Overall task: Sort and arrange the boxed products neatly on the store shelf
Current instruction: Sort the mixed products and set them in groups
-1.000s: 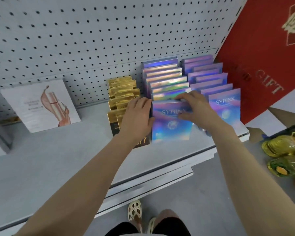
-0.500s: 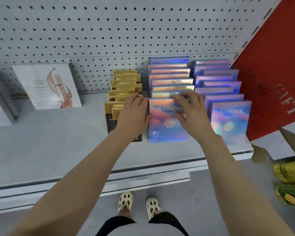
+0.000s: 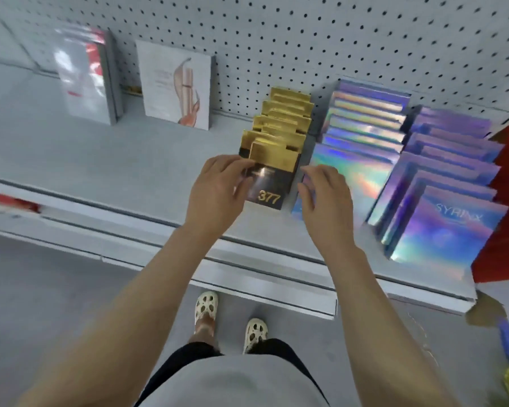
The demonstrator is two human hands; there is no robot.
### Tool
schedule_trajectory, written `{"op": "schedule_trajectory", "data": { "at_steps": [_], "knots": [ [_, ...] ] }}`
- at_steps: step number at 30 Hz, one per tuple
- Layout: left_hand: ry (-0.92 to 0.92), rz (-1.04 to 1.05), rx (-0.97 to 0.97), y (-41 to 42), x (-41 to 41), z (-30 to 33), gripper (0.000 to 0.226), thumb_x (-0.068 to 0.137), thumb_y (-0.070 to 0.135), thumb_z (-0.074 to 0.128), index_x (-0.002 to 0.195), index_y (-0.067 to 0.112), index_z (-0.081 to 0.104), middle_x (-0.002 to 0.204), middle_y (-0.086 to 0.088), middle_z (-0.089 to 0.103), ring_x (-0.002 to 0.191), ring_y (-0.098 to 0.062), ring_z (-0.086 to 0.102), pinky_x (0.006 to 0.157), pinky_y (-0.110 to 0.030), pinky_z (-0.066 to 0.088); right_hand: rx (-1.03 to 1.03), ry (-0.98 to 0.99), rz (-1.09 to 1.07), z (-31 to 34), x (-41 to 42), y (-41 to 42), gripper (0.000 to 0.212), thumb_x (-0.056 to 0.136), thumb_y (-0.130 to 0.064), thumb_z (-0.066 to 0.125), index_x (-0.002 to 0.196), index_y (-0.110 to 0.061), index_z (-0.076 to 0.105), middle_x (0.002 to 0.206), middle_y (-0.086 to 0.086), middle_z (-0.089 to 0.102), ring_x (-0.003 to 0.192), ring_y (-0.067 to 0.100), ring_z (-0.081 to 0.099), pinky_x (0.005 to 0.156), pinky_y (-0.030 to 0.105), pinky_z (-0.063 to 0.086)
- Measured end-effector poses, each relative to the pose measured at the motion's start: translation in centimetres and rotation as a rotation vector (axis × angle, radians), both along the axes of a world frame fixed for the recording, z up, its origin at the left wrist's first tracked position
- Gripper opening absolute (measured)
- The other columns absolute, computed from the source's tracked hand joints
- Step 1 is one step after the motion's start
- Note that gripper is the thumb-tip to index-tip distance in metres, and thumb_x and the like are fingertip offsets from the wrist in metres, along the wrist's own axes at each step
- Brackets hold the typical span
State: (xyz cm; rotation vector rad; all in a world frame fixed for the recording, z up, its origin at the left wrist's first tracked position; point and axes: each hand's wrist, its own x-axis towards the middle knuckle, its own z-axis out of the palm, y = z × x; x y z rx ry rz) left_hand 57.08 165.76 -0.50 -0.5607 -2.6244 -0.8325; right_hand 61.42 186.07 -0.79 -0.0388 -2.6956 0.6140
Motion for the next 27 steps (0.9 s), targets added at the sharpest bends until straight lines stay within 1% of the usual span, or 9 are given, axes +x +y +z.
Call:
{"op": "schedule_trajectory", "data": {
  "at_steps": [4,6,10,13,15,20,22,24,27],
  "knots": [
    [-0.138,0.188,0.027,-6.4,4.2,-2.8,0.026,0.096,0.023,0.059,0.120,0.015,0.066,0.118,-0.006,0.066,0.108,-0.026,0.060,0.091,-0.032,0.046,-0.088,-0.118,0.174,-2.3,0.6,-6.0,0.025,0.098,-0.016,0.055,0.121,-0.008,0.063,0.118,0.012,0.062,0.108,0.030,0.058,0.091,0.041,0.048],
    [-0.217,0.276,0.054,-9.8,6.3,-4.0,0.026,0.096,0.024,0.058,0.120,0.018,0.066,0.118,-0.003,0.065,0.106,-0.024,0.061,0.088,-0.033,0.048,-0.107,-0.168,0.274,-3.3,0.9,-9.3,0.027,0.101,-0.018,0.053,0.124,-0.009,0.062,0.122,0.010,0.062,0.111,0.029,0.058,0.094,0.040,0.047],
    [-0.343,0.459,0.149,-17.4,9.6,-6.2,0.026,0.096,0.026,0.057,0.121,0.024,0.065,0.117,0.006,0.064,0.097,-0.011,0.062,0.078,-0.023,0.046,-0.089,-0.286,0.426,-4.8,0.3,-16.7,0.031,0.103,-0.024,0.048,0.129,-0.012,0.060,0.125,0.007,0.062,0.110,0.025,0.059,0.094,0.040,0.047],
    [-0.408,0.586,0.222,-24.1,11.4,-7.4,0.025,0.097,0.027,0.056,0.120,0.027,0.064,0.117,0.010,0.064,0.093,-0.005,0.060,0.074,-0.021,0.043,-0.104,-0.313,0.513,-5.7,-1.1,-23.5,0.030,0.103,-0.022,0.050,0.128,-0.011,0.060,0.122,0.008,0.063,0.108,0.027,0.059,0.094,0.044,0.047],
    [-0.427,0.644,0.245,-28.9,12.2,-8.0,0.024,0.097,0.027,0.056,0.120,0.026,0.064,0.116,0.009,0.065,0.092,-0.007,0.061,0.074,-0.022,0.043,-0.110,-0.306,0.550,-6.2,-2.0,-28.5,0.029,0.102,-0.022,0.051,0.127,-0.010,0.061,0.120,0.008,0.063,0.107,0.028,0.060,0.092,0.044,0.048],
    [-0.436,0.775,0.261,-41.5,12.8,-8.3,0.025,0.097,0.028,0.055,0.120,0.024,0.065,0.112,0.006,0.066,0.091,-0.005,0.060,0.077,-0.022,0.043,-0.150,-0.291,0.650,-6.9,-4.1,-42.0,0.029,0.102,-0.024,0.050,0.126,-0.012,0.061,0.118,0.007,0.064,0.108,0.025,0.061,0.092,0.038,0.048],
    [-0.436,0.817,0.276,-46.1,12.6,-7.9,0.025,0.097,0.027,0.054,0.119,0.022,0.064,0.113,0.006,0.066,0.095,-0.010,0.063,0.079,-0.026,0.047,-0.162,-0.310,0.678,-7.0,-4.9,-47.1,0.031,0.102,-0.027,0.048,0.129,-0.015,0.059,0.121,0.004,0.063,0.110,0.022,0.059,0.092,0.039,0.049],
    [-0.430,0.864,0.318,-50.2,12.0,-7.5,0.026,0.098,0.028,0.053,0.121,0.022,0.064,0.113,0.007,0.066,0.095,-0.009,0.062,0.082,-0.031,0.051,-0.157,-0.340,0.715,-6.9,-5.8,-51.6,0.032,0.103,-0.030,0.046,0.130,-0.019,0.057,0.123,0.001,0.061,0.111,0.019,0.057,0.087,0.039,0.052],
    [-0.419,0.911,0.365,-55.6,10.2,-7.1,0.026,0.098,0.028,0.053,0.121,0.023,0.063,0.114,0.009,0.065,0.094,-0.006,0.060,0.084,-0.031,0.051,-0.094,-0.303,0.772,-6.7,-8.1,-57.5,0.030,0.102,-0.027,0.047,0.128,-0.017,0.058,0.118,0.004,0.062,0.107,0.021,0.058,0.087,0.033,0.046]
  ]
}}
